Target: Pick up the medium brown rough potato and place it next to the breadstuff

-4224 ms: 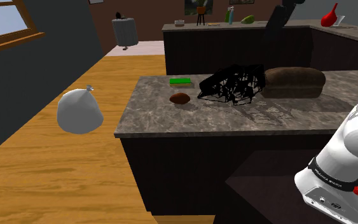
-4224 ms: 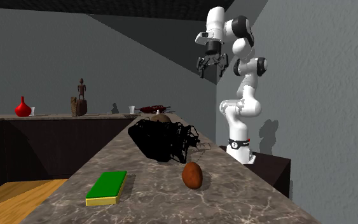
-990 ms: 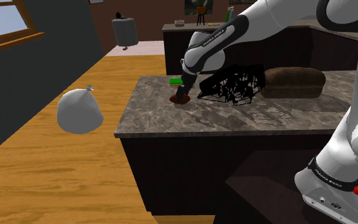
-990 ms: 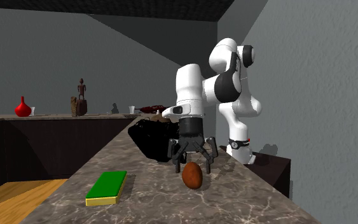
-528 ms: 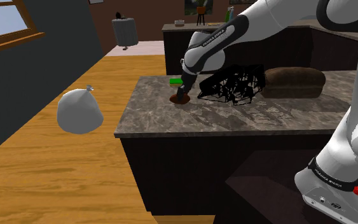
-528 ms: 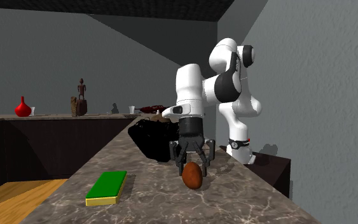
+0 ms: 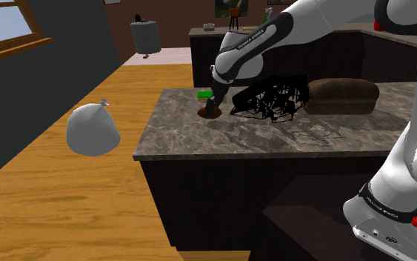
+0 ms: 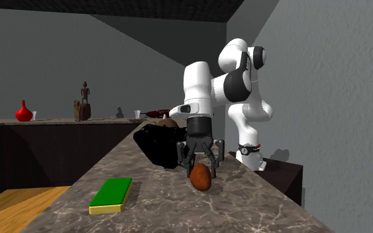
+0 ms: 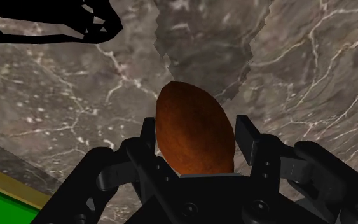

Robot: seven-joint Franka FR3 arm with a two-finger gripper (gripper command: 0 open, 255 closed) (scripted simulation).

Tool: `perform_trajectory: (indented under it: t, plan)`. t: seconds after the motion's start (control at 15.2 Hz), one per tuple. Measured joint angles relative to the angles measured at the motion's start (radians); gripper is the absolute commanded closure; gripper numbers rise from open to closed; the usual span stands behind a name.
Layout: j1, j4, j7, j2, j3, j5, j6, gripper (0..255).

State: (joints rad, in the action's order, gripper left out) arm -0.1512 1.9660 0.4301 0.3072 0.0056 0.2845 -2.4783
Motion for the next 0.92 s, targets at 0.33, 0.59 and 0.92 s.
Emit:
perform_trajectory:
  t: [0.33, 0.59, 0.92]
  plan:
    - [-0.002, -0.024, -0.019, -0.034, -0.006, -0.015, 0.057, 255]
    - [-0.002, -0.046, -0.031, -0.059, -0.01, -0.026, 0.103, 255]
    - [-0.002, -0.075, -0.047, -0.09, -0.014, -0.039, 0.161, 255]
